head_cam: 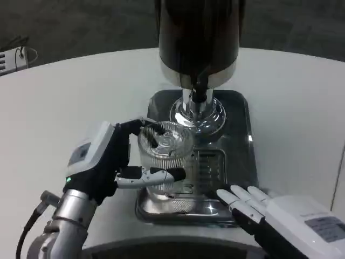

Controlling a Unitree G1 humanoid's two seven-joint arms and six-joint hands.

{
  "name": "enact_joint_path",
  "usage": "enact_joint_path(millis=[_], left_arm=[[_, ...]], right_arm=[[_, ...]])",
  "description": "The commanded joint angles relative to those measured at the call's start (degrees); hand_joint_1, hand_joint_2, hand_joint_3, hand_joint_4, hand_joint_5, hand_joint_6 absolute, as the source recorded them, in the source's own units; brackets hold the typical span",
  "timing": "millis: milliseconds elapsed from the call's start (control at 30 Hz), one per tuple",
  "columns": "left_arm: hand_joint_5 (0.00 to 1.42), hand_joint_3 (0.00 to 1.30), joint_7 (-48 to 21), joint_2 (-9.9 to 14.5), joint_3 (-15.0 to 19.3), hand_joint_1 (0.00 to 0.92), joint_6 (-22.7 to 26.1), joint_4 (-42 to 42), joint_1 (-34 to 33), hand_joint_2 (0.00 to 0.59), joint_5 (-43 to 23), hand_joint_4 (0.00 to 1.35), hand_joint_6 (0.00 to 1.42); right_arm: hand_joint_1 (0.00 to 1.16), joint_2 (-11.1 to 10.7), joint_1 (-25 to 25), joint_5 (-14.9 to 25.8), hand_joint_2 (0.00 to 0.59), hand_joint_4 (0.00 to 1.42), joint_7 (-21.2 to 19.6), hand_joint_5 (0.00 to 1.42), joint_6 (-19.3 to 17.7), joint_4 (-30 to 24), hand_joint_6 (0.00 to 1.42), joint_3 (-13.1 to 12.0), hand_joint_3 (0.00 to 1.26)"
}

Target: Grasp the cup under the faucet to collect the drink, then remove the cup.

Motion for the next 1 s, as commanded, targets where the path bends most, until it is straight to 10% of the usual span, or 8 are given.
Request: enact_joint_path(millis=[33,500,1000], left_arm=[[1.35,0.99,2.3,-0.5,-1.6,0.605,-0.8,1.9,-2.7,0.0,0.7,1.13,1.42],[1.09,0.79,-0.1,-0.9,-5.9,0.554,1.8,5.3,-6.9,0.0,1.6,0.87,1.33],[0.67,0.5,-3.5,-0.7,-7.7,0.195,3.7,4.7,-6.7,0.023,1.1,0.41,0.97]], right_arm=[[0.57,0.8,1.1,1.3,0.434,0.0,0.5,0.0,-1.8,-0.8,0.0,-1.0,0.05],[0.57,2.0,2.7,4.4,0.434,0.0,1.4,0.0,-4.5,-0.8,0.0,-4.9,0.04],[0.56,3.0,4.2,6.8,0.434,0.0,2.2,0.0,-6.2,-0.8,0.03,-7.1,0.04]])
